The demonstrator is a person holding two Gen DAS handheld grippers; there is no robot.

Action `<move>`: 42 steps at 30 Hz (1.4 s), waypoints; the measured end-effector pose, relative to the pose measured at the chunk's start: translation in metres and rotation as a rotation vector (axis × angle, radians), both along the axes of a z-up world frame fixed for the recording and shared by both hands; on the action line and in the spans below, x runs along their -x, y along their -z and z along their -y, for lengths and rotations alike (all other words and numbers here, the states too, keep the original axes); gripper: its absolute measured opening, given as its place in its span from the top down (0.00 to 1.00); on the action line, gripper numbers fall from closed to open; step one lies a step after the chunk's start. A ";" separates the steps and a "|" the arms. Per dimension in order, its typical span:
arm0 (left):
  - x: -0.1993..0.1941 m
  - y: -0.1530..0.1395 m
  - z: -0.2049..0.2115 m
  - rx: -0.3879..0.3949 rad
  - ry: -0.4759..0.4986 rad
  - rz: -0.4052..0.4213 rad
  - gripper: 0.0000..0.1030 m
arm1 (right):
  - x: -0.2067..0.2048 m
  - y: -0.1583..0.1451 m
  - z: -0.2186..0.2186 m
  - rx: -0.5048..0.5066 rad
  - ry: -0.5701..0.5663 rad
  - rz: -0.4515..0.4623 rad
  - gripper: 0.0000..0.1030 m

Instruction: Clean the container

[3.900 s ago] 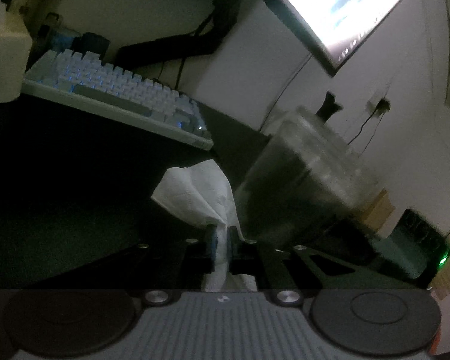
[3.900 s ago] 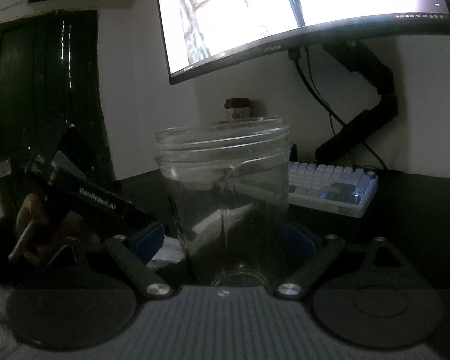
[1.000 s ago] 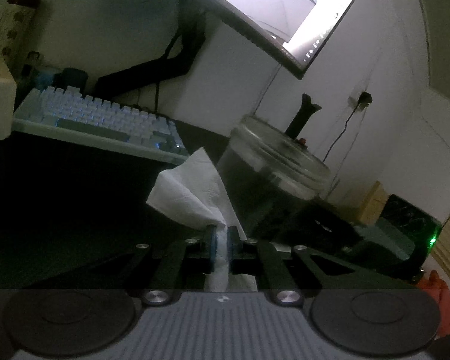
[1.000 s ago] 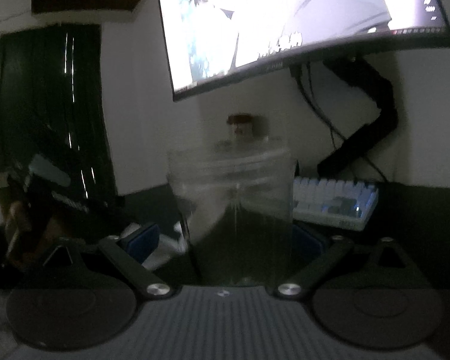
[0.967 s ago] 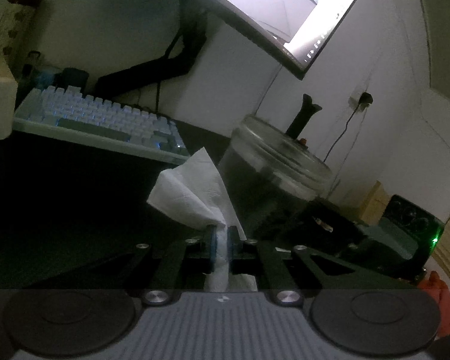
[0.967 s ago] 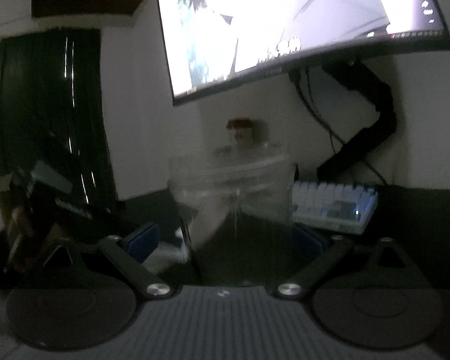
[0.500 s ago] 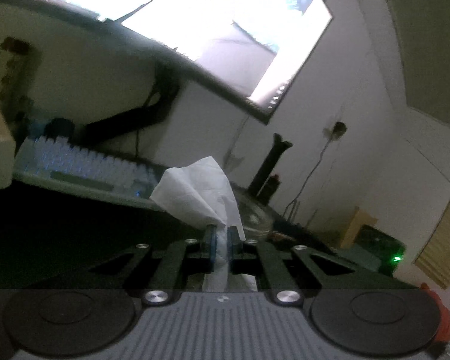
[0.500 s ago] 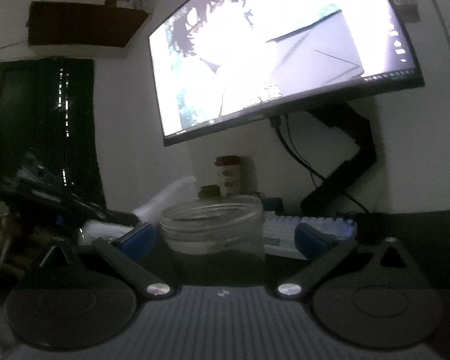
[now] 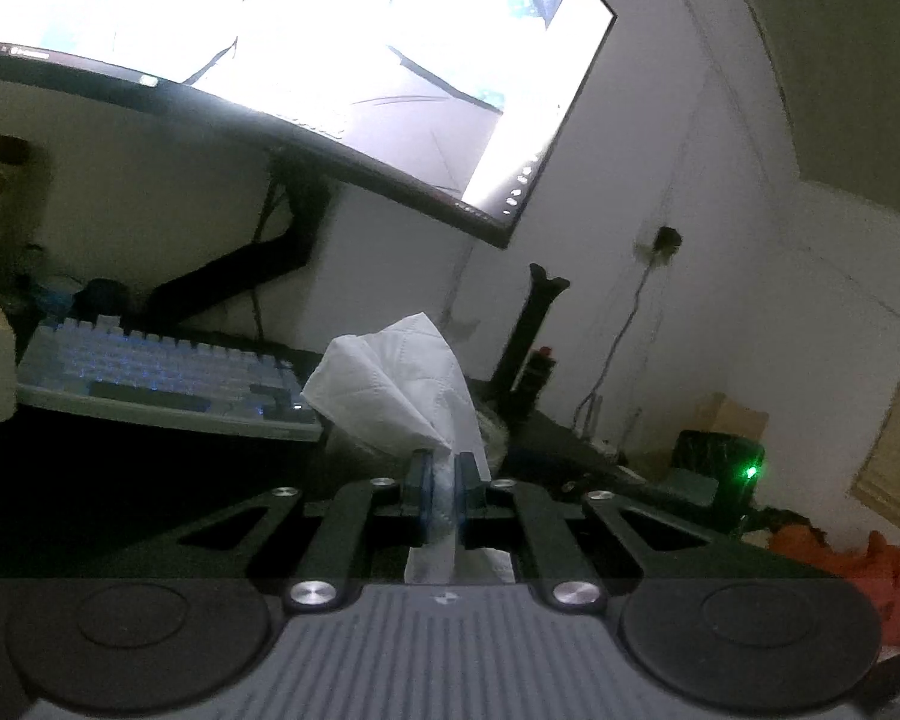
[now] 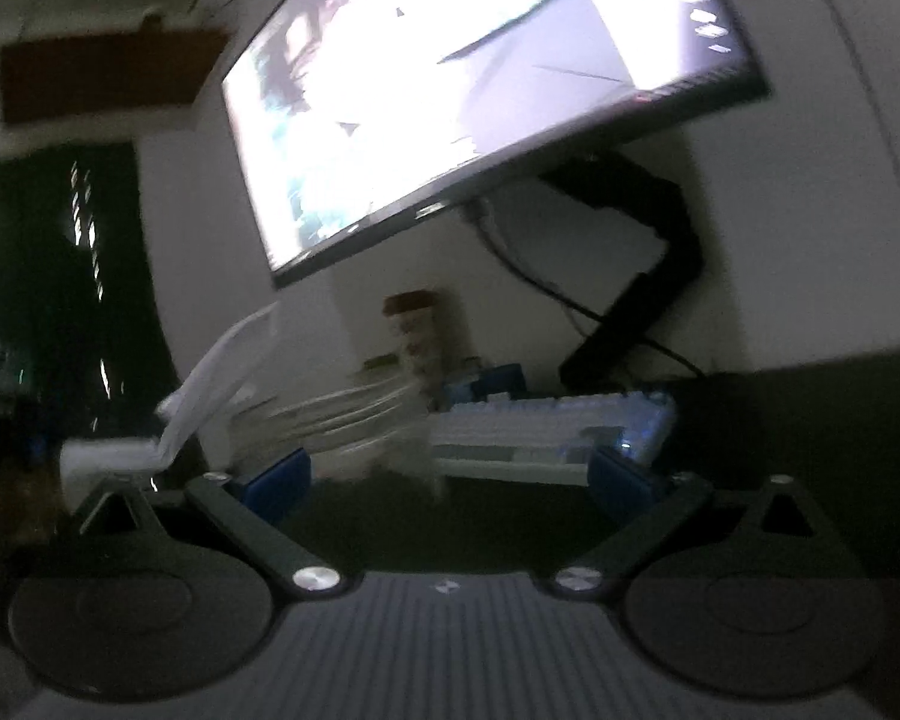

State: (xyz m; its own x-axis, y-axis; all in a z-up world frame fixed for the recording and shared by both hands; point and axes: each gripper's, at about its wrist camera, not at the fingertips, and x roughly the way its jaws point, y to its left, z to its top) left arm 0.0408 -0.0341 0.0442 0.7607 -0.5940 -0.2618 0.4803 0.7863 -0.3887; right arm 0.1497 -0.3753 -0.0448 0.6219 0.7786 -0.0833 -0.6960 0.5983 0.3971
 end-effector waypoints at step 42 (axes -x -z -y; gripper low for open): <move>-0.049 0.042 -0.020 0.034 -0.147 -0.167 0.94 | -0.030 0.012 -0.040 0.095 -0.106 -0.225 0.00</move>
